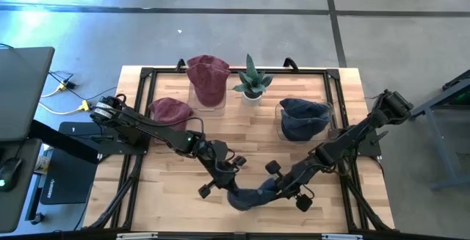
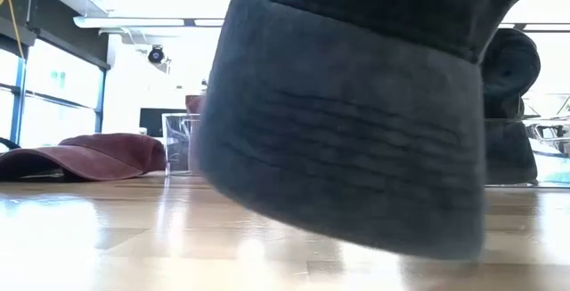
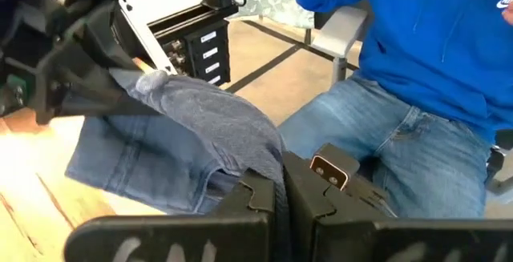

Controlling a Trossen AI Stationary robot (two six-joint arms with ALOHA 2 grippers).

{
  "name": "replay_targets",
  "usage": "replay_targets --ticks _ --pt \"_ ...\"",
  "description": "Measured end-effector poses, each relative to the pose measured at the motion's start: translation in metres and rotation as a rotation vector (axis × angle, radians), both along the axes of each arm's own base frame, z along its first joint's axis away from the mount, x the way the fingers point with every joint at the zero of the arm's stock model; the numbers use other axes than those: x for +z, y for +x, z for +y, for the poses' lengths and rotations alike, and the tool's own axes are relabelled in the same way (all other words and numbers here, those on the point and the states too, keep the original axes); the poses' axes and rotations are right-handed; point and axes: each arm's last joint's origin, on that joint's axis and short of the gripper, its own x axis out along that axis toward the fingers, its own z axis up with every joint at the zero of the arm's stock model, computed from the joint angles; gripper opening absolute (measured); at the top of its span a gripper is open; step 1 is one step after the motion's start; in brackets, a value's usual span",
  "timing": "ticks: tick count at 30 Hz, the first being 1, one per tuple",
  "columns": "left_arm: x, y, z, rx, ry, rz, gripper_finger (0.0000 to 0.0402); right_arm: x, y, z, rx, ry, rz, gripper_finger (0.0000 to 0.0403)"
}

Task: Pick & Place hat
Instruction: Put the blue cap into the right transparent bin

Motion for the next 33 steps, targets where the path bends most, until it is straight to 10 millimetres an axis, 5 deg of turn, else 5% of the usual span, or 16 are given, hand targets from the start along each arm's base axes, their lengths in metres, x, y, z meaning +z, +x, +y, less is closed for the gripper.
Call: replay_targets --ticks 6,14,18,28,33 --pt "0.006 0.002 0.001 0.01 -0.103 0.017 0.0028 0.012 0.001 0.002 -0.005 0.034 -0.01 0.0017" --pt "-0.001 0.013 0.016 0.105 -0.213 0.14 0.0179 0.021 0.004 0.002 -0.074 -0.021 0.006 0.0013" --pt "-0.022 0.025 0.016 0.228 -0.228 0.198 0.0229 0.021 0.004 0.001 -0.084 -0.032 0.0 0.0005" --pt "-0.029 0.038 0.014 0.144 -0.249 0.112 0.0243 0.02 0.003 0.002 -0.042 -0.034 0.011 0.0006" --pt "-0.048 0.054 0.009 0.11 -0.283 0.189 0.0243 0.02 0.003 0.002 -0.036 -0.04 0.006 0.0008"
